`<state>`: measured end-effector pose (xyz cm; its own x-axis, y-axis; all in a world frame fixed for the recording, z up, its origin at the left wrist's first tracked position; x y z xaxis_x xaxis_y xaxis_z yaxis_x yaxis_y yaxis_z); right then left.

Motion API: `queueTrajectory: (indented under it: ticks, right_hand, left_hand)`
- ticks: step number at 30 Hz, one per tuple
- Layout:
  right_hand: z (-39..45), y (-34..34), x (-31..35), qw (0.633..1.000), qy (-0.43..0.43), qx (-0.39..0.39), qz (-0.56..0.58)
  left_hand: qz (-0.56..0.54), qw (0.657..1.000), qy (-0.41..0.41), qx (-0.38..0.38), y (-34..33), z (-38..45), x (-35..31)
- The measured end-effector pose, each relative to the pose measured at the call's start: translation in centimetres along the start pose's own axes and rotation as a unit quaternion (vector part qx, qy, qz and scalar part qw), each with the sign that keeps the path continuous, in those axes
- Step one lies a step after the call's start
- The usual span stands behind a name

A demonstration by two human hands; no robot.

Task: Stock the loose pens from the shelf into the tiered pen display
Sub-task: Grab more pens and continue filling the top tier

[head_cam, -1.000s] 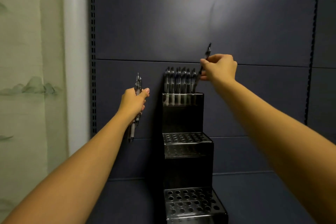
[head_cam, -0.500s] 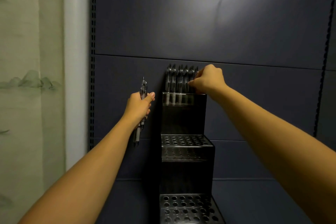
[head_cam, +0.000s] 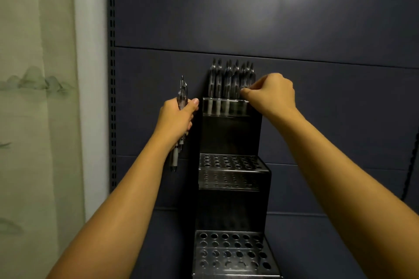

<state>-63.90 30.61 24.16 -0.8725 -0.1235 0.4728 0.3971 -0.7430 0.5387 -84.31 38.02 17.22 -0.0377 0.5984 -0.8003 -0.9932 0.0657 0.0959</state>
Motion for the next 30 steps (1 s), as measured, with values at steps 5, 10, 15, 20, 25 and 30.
queueTrajectory:
  ticks: [5,10,15,20,25,30]
  right_hand:
    - [-3.4,-0.2,-0.4,0.993,0.076,-0.076,0.053]
    - [-6.0,-0.8,0.4,0.979,0.127,-0.036,0.155]
    - [-7.1,-1.3,0.0,0.932,0.140,0.111,0.316]
    - [-7.6,-1.9,-0.8,0.872,0.173,0.188,0.418]
    - [-7.1,-2.2,-1.9,0.848,0.186,0.234,0.437]
    - [-6.9,-2.9,-2.5,0.821,0.161,0.245,0.490]
  left_hand:
    - [0.041,0.996,-0.038,0.069,0.7,-1.1,-1.6]
    - [0.051,0.976,-0.073,0.201,0.9,-2.8,-2.3]
    - [0.055,0.949,-0.095,0.295,0.7,-4.5,-2.9]
    - [0.073,0.927,-0.079,0.361,0.3,-5.1,-3.7]
    - [0.088,0.910,-0.073,0.398,-0.4,-5.3,-3.7]
    - [0.101,0.912,-0.060,0.394,-0.5,-5.3,-3.6]
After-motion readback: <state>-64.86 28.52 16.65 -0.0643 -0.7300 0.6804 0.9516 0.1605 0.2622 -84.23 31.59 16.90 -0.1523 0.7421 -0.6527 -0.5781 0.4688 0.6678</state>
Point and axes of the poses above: each hand's wrist, its own z-axis towards the middle knuckle, its own y-axis out of the back of the hand, x = y × z, the point moved 1 cm from there along z, towards the middle knuckle, and after that the axes turned 6 degrees about x, right-handed, at the moved point
